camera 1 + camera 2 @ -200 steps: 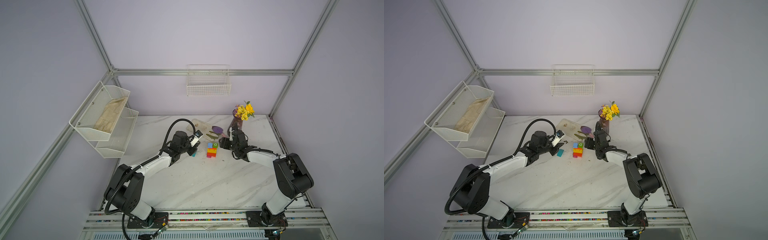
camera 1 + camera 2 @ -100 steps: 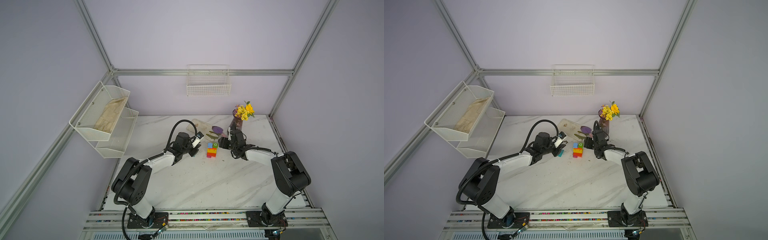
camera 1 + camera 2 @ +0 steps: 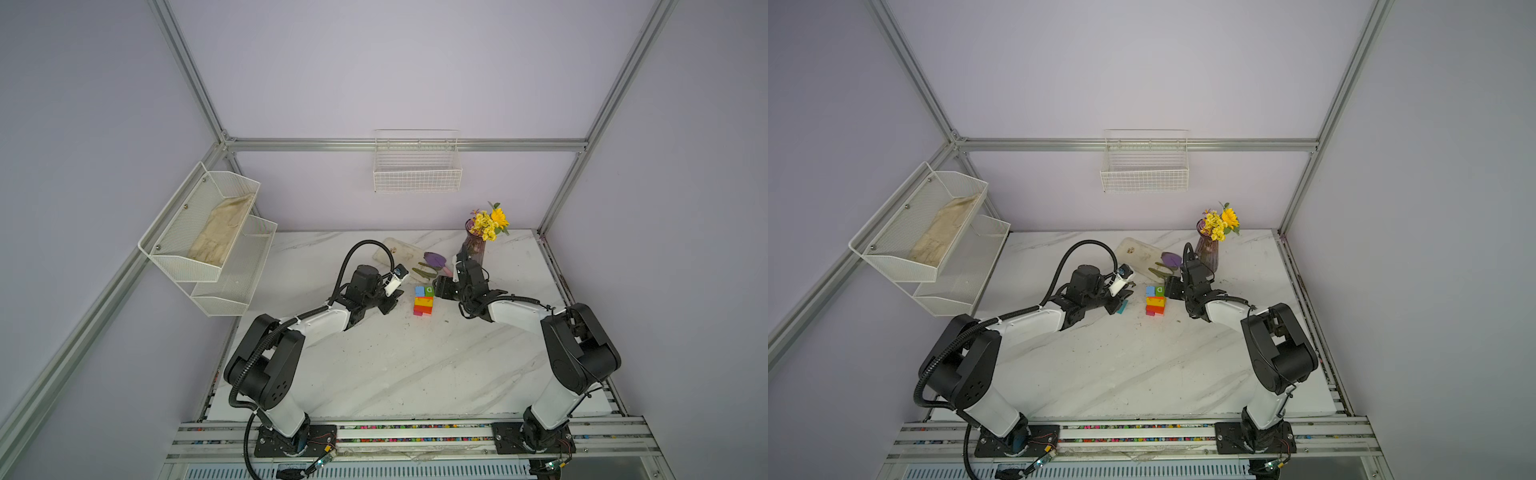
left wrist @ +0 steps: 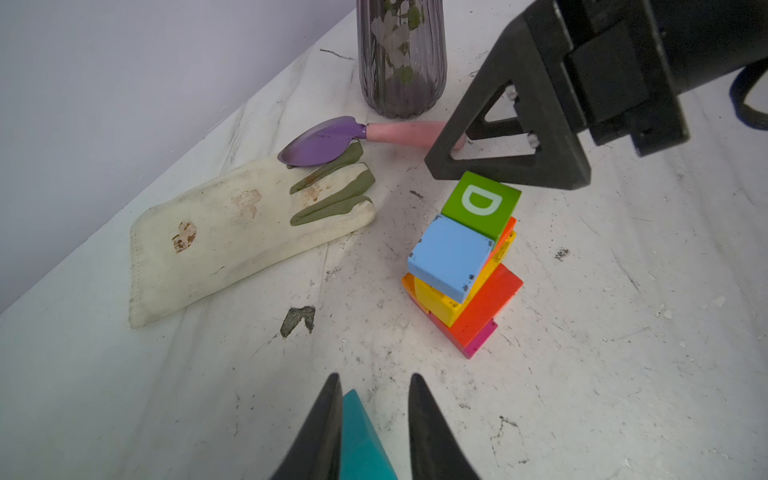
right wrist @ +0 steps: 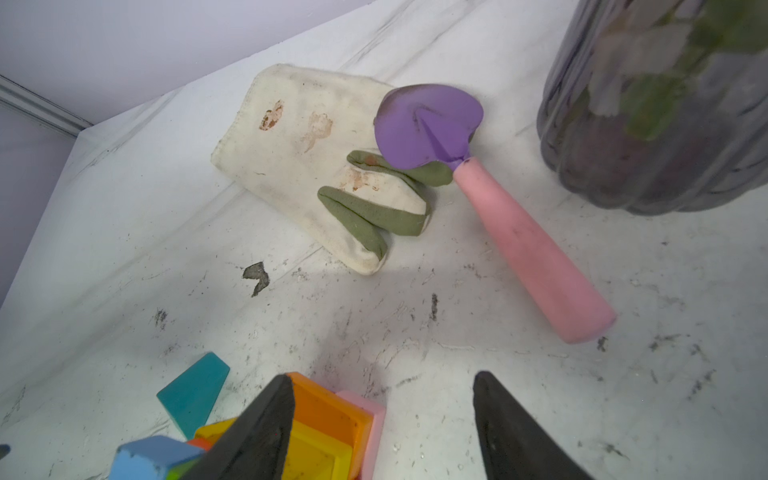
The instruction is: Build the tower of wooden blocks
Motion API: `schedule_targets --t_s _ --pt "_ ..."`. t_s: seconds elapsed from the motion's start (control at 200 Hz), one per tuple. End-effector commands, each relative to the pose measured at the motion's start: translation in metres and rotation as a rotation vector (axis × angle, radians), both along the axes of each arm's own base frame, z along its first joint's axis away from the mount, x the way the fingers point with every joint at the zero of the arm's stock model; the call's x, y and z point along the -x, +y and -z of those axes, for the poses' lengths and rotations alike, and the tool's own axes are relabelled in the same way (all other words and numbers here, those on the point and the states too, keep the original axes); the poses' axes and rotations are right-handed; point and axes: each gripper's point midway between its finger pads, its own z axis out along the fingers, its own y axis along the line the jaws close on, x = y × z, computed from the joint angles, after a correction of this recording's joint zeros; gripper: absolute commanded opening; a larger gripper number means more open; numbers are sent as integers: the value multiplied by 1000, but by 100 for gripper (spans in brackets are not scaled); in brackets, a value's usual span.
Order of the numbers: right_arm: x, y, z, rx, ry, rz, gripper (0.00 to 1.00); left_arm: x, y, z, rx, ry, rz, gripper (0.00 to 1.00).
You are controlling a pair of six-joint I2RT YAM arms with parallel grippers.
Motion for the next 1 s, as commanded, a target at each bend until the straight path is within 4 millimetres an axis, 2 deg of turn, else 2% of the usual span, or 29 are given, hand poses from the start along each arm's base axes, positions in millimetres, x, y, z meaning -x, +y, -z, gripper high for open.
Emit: schedule_targets --t_s 0.0,0.335,0.57,0.66,0.785,0.85,0.91,0.945,0.965,0.99,0.995 --pt "-2 -1 -12 21 -25 12 71 -14 -11 -31 69 -55 11 27" --pt "1 -20 -26 46 -63 93 71 -16 -21 -30 96 -21 42 26" --pt "4 -21 -33 37 -77 95 72 -21 -32 -31 103 -14 57 24" --pt "6 -22 -37 34 -87 96 72 -25 -28 -33 90 -26 29 23" --pt "14 -29 -57 36 -128 114 72 -29 -6 -44 51 -79 -81 24" --pt "22 -33 -73 51 -156 128 73 -29 17 -52 39 -108 -191 26" --pt "32 -32 -90 60 -188 136 74 -26 41 -63 49 -146 -299 32" --pt "38 -30 -94 72 -196 138 75 -24 60 -68 71 -162 -380 37" --pt "43 -28 -107 63 -221 140 75 -22 70 -73 89 -171 -423 39" --pt "49 -24 -113 68 -230 138 75 -19 83 -74 109 -168 -471 42" --pt "50 -23 -115 69 -233 139 75 -17 86 -80 123 -178 -480 42"
